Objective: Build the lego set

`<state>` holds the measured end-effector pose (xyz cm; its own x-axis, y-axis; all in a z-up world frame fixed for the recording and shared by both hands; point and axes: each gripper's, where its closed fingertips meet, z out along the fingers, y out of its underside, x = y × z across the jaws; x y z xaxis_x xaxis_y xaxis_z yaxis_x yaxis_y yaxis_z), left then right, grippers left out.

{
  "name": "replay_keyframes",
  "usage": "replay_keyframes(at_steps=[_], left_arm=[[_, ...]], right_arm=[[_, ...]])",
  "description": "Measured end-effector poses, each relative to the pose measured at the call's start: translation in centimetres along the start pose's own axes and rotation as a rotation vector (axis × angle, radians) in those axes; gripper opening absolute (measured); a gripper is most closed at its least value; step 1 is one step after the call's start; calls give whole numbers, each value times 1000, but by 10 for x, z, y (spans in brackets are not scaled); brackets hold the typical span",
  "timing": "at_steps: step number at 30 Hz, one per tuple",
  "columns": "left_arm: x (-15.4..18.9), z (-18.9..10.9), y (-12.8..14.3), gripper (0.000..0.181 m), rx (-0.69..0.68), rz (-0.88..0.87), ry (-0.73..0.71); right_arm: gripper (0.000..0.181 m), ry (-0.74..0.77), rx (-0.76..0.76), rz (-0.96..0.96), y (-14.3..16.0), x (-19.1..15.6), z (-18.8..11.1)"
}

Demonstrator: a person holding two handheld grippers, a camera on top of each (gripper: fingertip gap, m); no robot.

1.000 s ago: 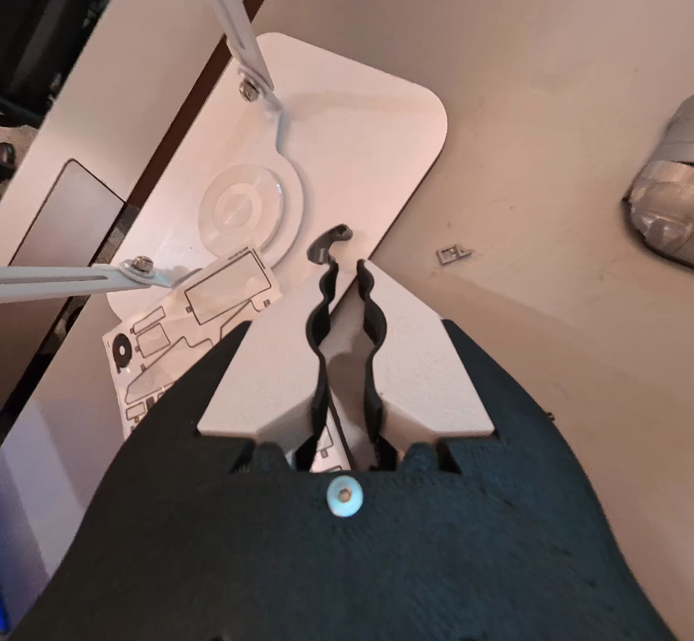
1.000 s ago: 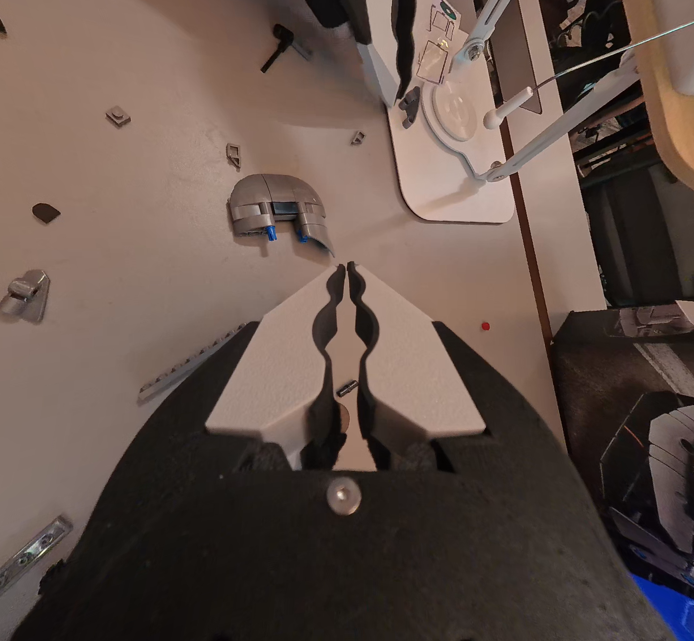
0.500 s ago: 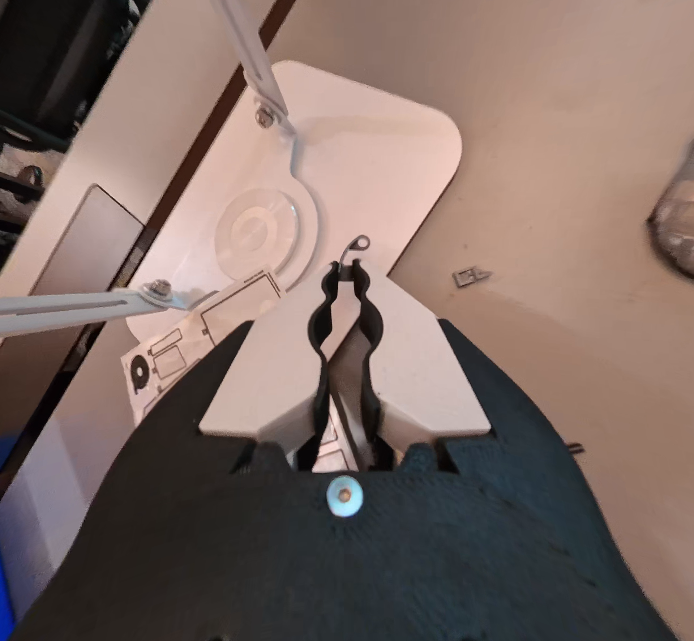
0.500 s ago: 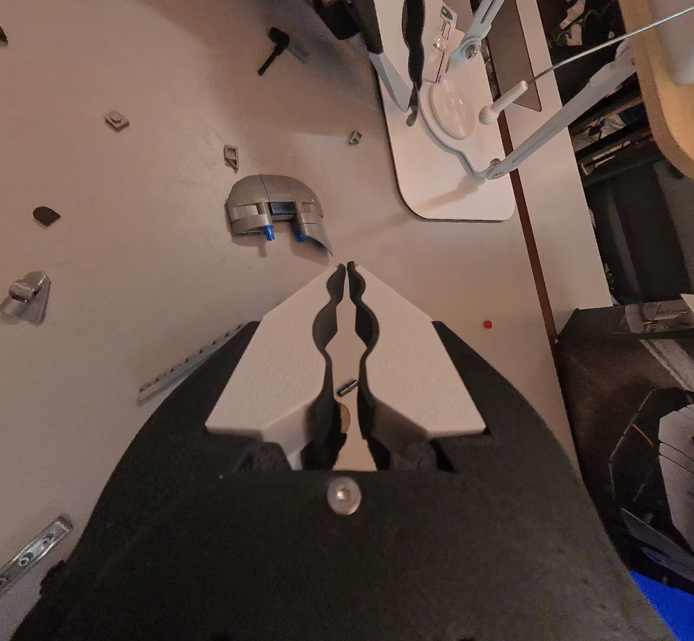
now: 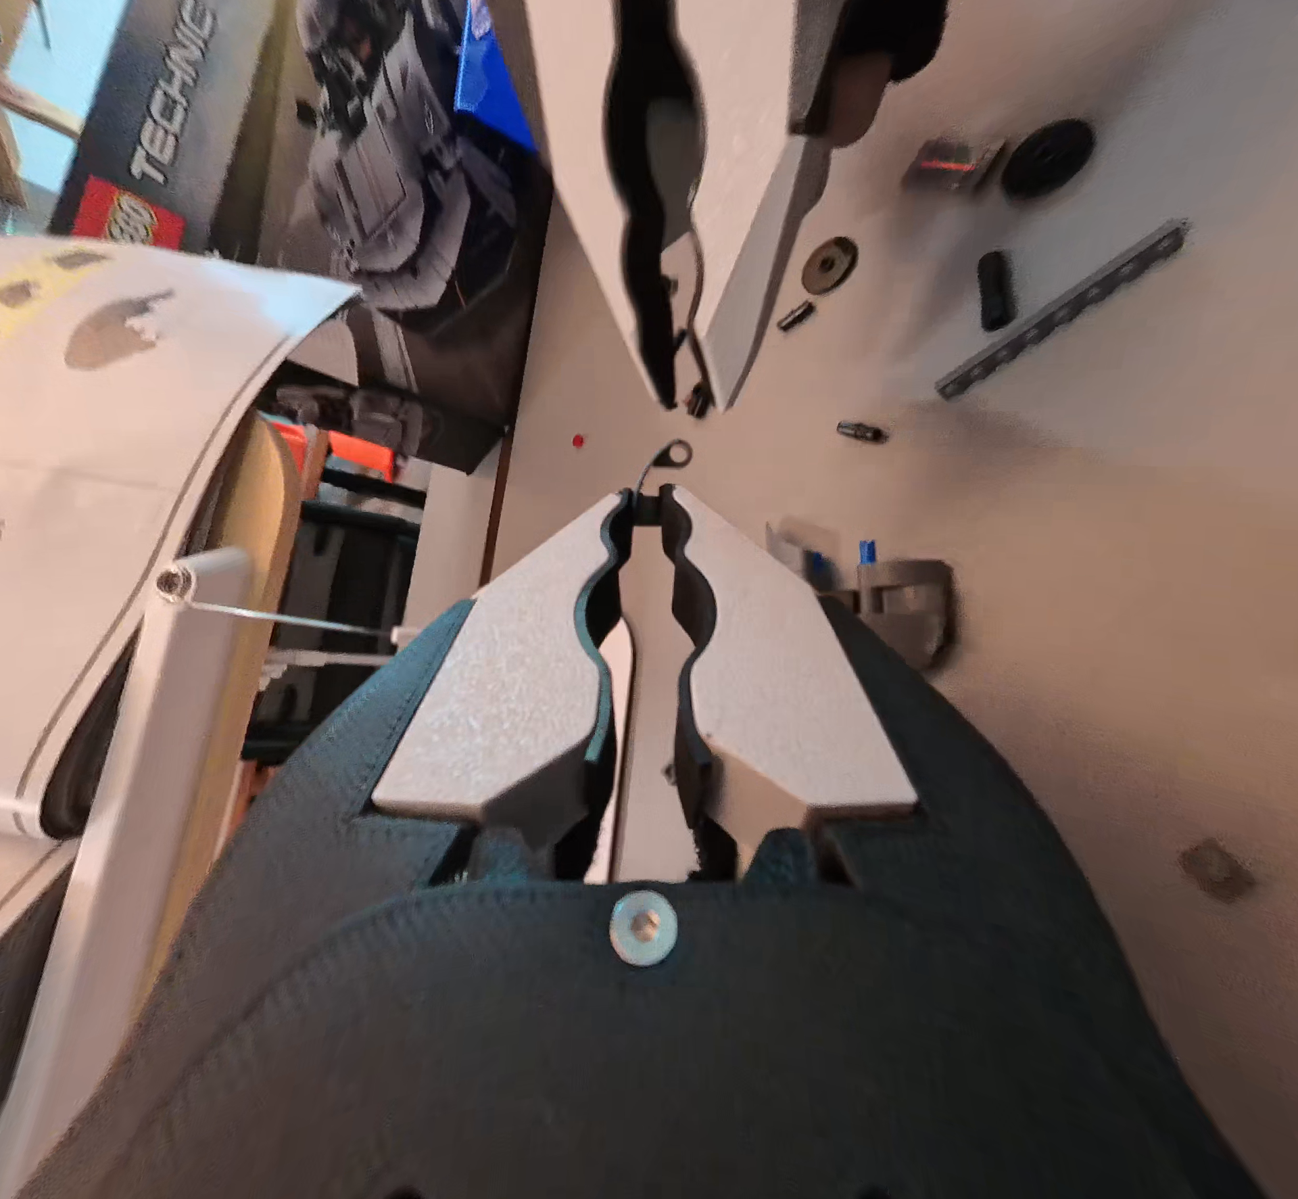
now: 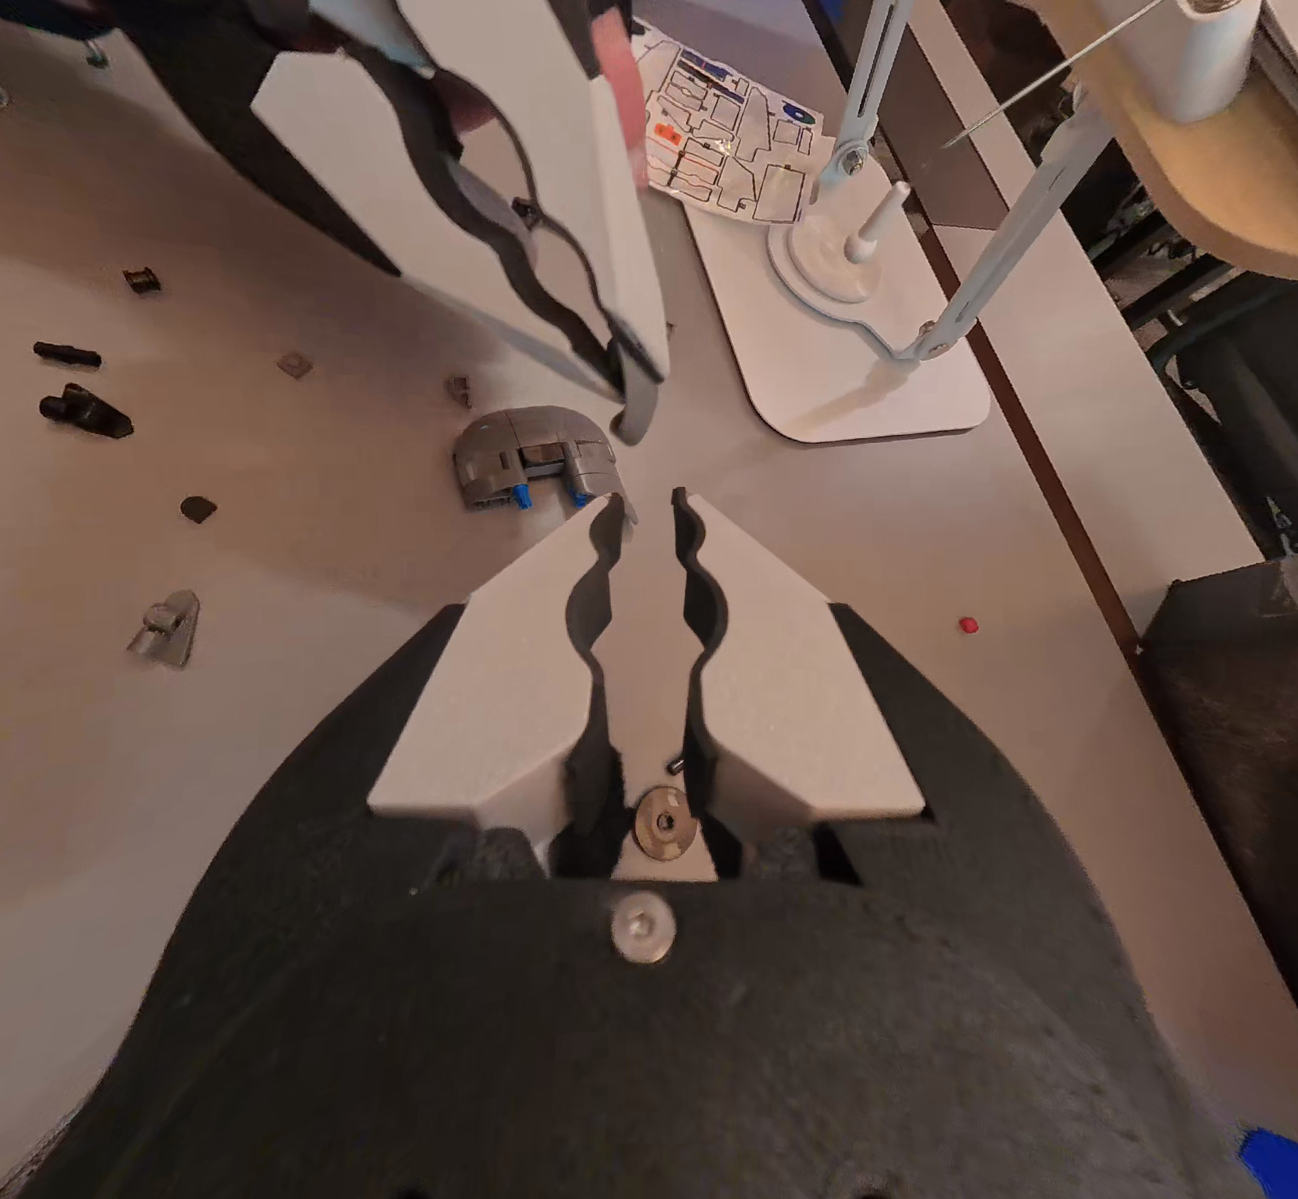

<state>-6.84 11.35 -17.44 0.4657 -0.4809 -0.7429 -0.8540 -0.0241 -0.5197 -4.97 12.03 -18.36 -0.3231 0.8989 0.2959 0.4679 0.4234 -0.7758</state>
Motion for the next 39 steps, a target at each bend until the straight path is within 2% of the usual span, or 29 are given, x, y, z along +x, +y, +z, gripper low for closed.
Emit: replay_keyframes(at_steps=[3, 9, 17, 22, 28, 39], left_arm=[[5, 2, -5, 5, -9, 85, -22], [6, 3, -11, 5, 4, 123, -51], [3, 1, -12, 5, 25, 114, -69], [4, 3, -11, 5, 11, 128, -74], [6, 5, -13, 5, 7, 142, -81], [4, -1, -10, 17, 35, 50, -24]], right_arm=[[16, -8, 11, -3, -1, -2, 1], [14, -22, 21, -19, -5, -7, 4], [5, -40, 46, -11, -8, -9, 2], [14, -82, 79, 51, -12, -11, -1], [9, -72, 77, 62, -12, -8, -1], [6, -6, 71, -60, -14, -6, -5]])
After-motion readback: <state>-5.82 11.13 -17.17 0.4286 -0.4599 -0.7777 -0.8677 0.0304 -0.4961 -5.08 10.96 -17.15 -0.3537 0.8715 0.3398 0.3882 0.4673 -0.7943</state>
